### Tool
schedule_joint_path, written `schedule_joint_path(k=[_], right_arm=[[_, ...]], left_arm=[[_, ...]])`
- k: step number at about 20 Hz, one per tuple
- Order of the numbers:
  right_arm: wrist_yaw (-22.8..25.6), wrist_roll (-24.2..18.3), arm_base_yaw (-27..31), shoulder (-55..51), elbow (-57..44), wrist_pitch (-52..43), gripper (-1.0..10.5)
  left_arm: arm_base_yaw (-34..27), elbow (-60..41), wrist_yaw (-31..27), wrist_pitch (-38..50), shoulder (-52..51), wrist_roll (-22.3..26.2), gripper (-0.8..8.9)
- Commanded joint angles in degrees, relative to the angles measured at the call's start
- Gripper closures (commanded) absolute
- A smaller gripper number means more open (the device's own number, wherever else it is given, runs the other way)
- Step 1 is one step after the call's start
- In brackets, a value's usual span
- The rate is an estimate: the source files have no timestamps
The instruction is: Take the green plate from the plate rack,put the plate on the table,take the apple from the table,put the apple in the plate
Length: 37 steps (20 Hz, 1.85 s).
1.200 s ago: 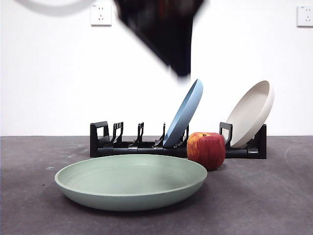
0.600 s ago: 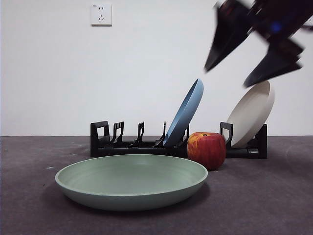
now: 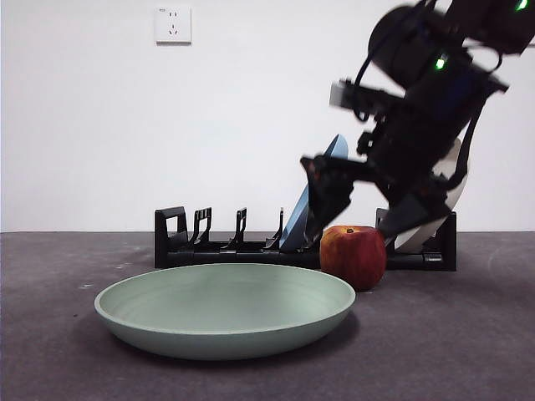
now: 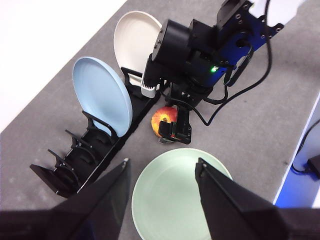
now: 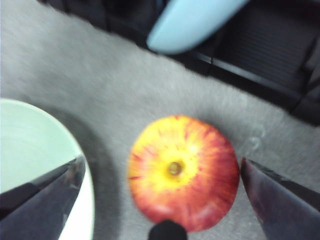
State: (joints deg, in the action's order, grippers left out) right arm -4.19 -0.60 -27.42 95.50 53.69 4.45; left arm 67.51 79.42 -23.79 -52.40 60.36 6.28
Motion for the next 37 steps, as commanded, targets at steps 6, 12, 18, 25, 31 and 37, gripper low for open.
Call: schedule_joint_path(k=[6, 12, 18, 25, 31, 37], right_arm=[[1.64, 1.53, -0.13, 3.5, 0.09, -3.17, 5.4], [1.55, 1.62, -0.02, 3.5, 0.09, -2.25, 9.6], [1.53, 1.64, -1.09, -7.65, 0.09, 0.15, 9.6], [1.27, 3.15, -12.85, -9.51, 0.07, 5.4, 9.6], [3.82, 2.16, -20.15, 1.09, 0.07, 3.32, 9.6], [4.7, 1.99, -22.64, 2.93, 0.09, 3.34, 9.3]], left_arm=[[-0.15, -0.09, -0.09, -0.42, -0.04, -1.18, 5.93], [-0.15, -0.09, -0.09, -0.44, -0.04, -1.84, 5.93], [-0.15, -0.09, -0.07, -1.07, -0.04, -1.81, 5.93], [-0.15, -0.09, 0.09, -1.75, -0.04, -1.81, 5.93], [-0.15, -0.09, 0.09, -2.89, -0.04, -1.84, 5.93], [-0.15, -0.09, 0.09, -2.99, -0.04, -1.86, 5.93]])
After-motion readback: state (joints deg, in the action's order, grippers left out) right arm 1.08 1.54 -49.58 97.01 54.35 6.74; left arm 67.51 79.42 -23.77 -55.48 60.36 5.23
